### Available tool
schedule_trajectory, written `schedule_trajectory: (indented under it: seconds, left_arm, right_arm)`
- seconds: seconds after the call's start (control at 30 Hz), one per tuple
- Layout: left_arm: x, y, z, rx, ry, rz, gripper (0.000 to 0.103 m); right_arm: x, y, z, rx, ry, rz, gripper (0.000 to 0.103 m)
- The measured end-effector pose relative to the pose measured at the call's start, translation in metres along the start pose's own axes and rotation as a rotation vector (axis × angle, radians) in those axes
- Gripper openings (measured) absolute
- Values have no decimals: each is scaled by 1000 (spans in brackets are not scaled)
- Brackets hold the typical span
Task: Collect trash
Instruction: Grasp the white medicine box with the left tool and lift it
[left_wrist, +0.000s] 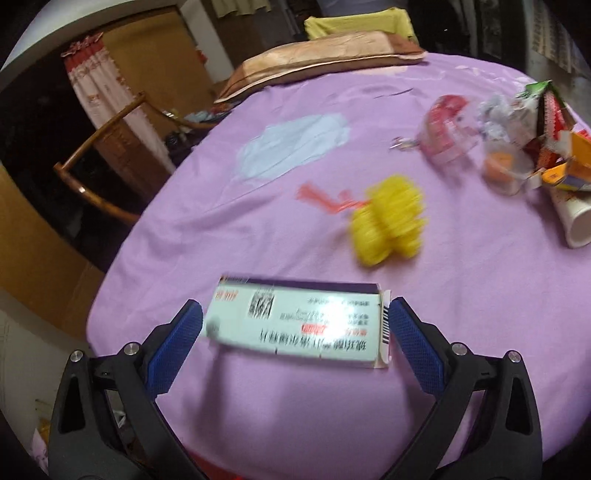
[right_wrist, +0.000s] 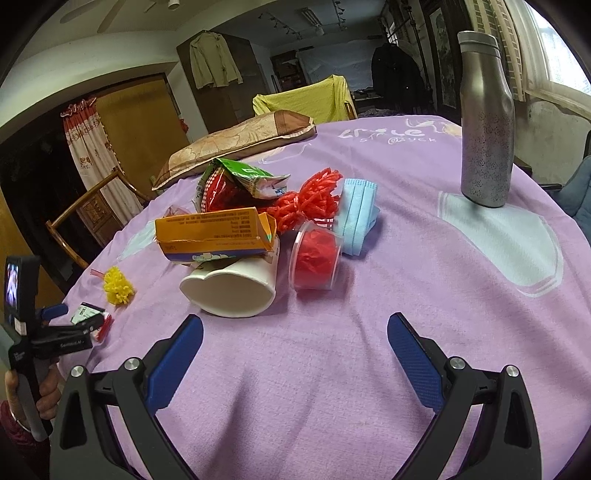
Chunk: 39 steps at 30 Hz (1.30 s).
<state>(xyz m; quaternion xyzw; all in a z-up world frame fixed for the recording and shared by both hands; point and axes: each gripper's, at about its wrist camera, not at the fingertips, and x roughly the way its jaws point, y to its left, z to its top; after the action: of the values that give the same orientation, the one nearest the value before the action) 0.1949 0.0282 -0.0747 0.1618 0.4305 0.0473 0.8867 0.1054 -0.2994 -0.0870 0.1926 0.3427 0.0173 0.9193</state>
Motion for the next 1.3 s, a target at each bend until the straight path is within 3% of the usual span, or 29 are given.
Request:
schedule_trajectory:
  seconds: [0.23,0.33,0.47,0.5,0.57,0.7,0.77,0.8,0.9,1.0,1.3]
  left_arm:
    - [-16,64,-33,-136,53,-54,97]
    - [-18,66,-23,-216,52,-183,97]
    - [7,49,3,-315,132,-310,97]
    - [16,46,8,-334,154,-323,97]
    - [27,42,19,-360,154,-246,97]
    - [37,36,33,-350,136,-177,96]
    - [42,30,34,-327,141,-166,84]
    - [44,29,34,-316,140,-177,72]
    - [39,21,29,-257,92,-193,49]
    - [27,20,23,-214,35,-290,46]
    - [-2,22,15,-169,-66,-419,46]
  right_arm:
    - [0,2,-1,-4,-6,10,98]
    - [-1,5,-1,-23,-10,-2,98]
    - [-1,3,-1,-16,-12,-11,98]
    - [-2,3,-1,-14,-13,-9,98]
    - [-2,2,0,-9,-12,-3,98]
    - [-1,0,0,2,-6,8,98]
    - [-1,0,0,2,-7,7,98]
    - [-2,1,-1,1,-8,4,98]
    - [-4,4,1,-16,-6,-6,98]
    - [-9,10,8,-42,-29,-12,98]
    - [16,45,44,-156,-52,-49,98]
